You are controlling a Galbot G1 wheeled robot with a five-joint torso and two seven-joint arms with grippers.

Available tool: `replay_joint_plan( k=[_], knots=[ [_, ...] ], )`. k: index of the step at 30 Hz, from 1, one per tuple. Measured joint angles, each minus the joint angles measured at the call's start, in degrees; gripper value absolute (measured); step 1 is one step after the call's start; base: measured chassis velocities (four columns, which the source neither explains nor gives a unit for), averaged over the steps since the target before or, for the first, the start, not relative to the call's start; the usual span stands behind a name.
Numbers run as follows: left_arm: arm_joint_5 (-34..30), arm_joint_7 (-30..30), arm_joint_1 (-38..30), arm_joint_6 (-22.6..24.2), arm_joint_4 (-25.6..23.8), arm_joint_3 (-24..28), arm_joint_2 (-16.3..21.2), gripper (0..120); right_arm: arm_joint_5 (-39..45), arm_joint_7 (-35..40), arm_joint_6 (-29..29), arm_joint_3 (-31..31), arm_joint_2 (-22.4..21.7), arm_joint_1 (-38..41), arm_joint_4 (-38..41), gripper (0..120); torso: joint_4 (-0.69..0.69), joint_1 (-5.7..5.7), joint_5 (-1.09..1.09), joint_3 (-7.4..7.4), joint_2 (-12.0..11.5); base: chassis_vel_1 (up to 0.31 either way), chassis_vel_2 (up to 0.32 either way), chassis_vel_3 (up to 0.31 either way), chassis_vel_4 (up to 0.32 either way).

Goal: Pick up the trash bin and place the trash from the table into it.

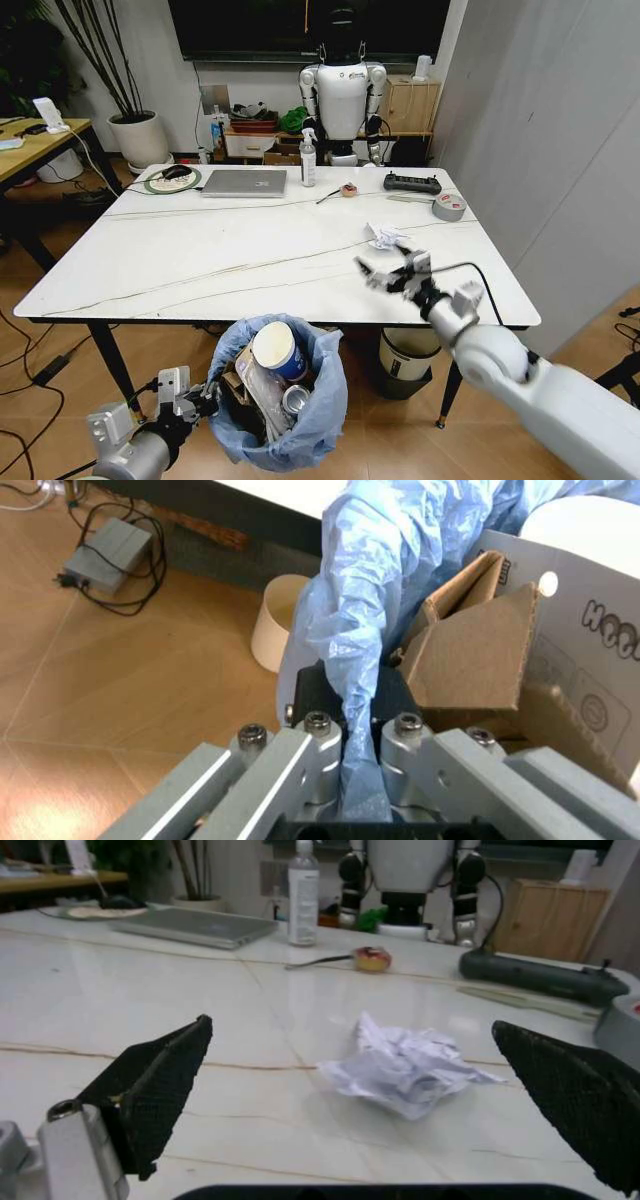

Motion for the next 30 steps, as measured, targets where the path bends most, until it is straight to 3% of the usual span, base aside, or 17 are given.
replay_joint_plan(
  k=[4, 8, 17, 30],
  knots=[
    [0.0, 0.0, 0.3, -0.1, -0.3, -0.6, -0.2, 0, -1.9, 0.1, -2.6, -0.5, 1.0, 3.9, -5.0, 100, 0.0, 0.0, -0.02, 0.0, 0.0, 0.0, 0.0, 0.0, 0.0],
    [-0.1, -0.1, -0.3, -0.1, -0.1, -0.4, 0.1, 0, -6.3, -4.6, -4.8, -3.1, 1.1, 9.3, -10.9, 100, 0.0, 0.0, -0.02, -0.01, 0.0, 0.0, 0.0, 0.0, 0.0],
    [-0.9, -0.1, -1.1, -0.1, 0.6, 0.0, 1.1, 0, -7.2, -8.8, -6.5, -5.4, 4.3, 13.1, -19.0, 100, 0.01, -0.01, -0.01, -0.01, 0.0, 0.0, 0.0, 0.0, 0.0],
    [-1.4, -0.2, -1.4, 0.0, 0.7, 0.0, 1.6, 0, -7.9, -9.9, -6.3, -7.6, 6.2, 16.1, -22.8, 100, -0.01, -0.01, -0.02, -0.01, 0.0, 0.0, 0.0, 0.0, 0.0]
  ],
)
